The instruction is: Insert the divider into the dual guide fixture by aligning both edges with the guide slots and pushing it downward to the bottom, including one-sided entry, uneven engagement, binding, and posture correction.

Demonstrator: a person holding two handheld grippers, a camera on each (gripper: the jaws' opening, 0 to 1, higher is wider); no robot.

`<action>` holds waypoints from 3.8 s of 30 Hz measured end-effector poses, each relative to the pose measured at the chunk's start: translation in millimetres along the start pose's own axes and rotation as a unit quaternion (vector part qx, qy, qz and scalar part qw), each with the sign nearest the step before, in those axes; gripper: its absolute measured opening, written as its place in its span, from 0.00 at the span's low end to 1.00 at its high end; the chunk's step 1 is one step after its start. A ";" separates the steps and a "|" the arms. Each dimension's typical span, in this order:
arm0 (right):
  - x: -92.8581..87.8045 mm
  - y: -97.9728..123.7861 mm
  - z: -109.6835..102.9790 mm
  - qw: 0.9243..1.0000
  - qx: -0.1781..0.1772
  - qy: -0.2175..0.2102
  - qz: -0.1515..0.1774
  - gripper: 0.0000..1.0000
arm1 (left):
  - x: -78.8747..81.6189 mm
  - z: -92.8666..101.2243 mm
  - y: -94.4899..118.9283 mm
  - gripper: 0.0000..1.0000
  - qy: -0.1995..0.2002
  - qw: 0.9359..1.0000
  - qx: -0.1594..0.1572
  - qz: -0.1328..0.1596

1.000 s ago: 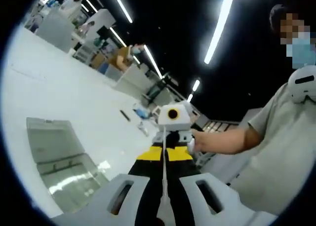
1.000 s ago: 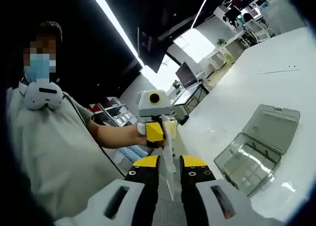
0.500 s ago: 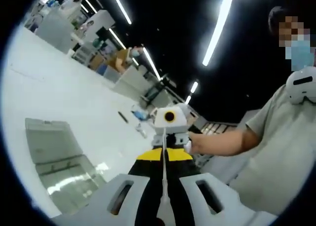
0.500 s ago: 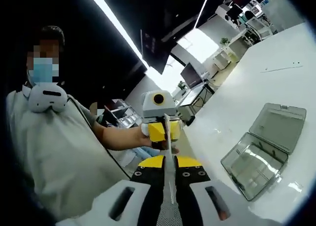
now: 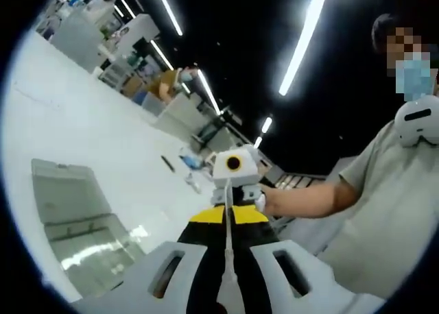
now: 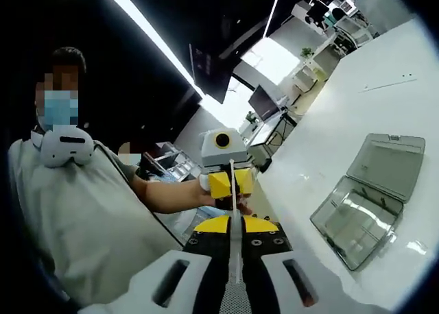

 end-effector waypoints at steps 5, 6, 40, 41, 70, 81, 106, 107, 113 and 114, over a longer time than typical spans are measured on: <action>1.6 0.3 1.0 1.000 -0.016 -0.014 -0.006 0.00 | -1.1 -2.2 1.3 0.02 -0.006 1.000 0.015 -0.005; 3.4 0.9 1.3 1.000 -0.021 -0.021 -0.004 0.00 | -1.3 -2.8 2.3 0.02 -0.008 1.000 0.021 -0.007; 7.6 -5.6 62.9 0.932 -0.305 -0.186 -0.063 0.00 | -18.8 -32.7 42.4 0.11 -0.151 0.951 0.254 -0.089; 7.8 -6.3 65.8 0.927 -0.314 -0.191 -0.069 0.00 | -19.5 -32.9 42.9 0.11 -0.154 0.950 0.257 -0.091; 10.9 -18.0 107.2 0.856 -0.425 -0.266 -0.125 0.00 | -33.1 -39.0 50.5 0.14 -0.198 0.929 0.295 -0.104; 9.4 -19.2 114.6 0.840 -0.443 -0.287 -0.123 0.00 | -34.1 -38.0 53.4 0.14 -0.197 0.929 0.300 -0.095; 2.6 -18.6 130.3 0.818 -0.466 -0.313 -0.126 0.00 | -33.4 -40.4 56.1 0.12 -0.188 0.930 0.304 -0.089; 2.6 -18.4 131.2 0.818 -0.465 -0.314 -0.125 0.00 | -33.0 -40.2 55.7 0.12 -0.188 0.930 0.304 -0.088; 3.2 -19.5 132.4 0.815 -0.469 -0.316 -0.126 0.00 | -32.3 -41.0 55.1 0.11 -0.187 0.930 0.304 -0.087; 3.3 -19.6 132.5 0.814 -0.471 -0.314 -0.128 0.00 | -32.3 -41.0 55.2 0.11 -0.187 0.930 0.304 -0.087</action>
Point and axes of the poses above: the point that each gripper's makers call its tool centre point, and the gripper's own axes: y roughly backward along the fingers, z roughly to its right, x roughly out of its top, the point moved 10 cm from there along y, roughly backward along the fingers, and after that the axes turned 7 degrees about x, right-handed, at the moved point
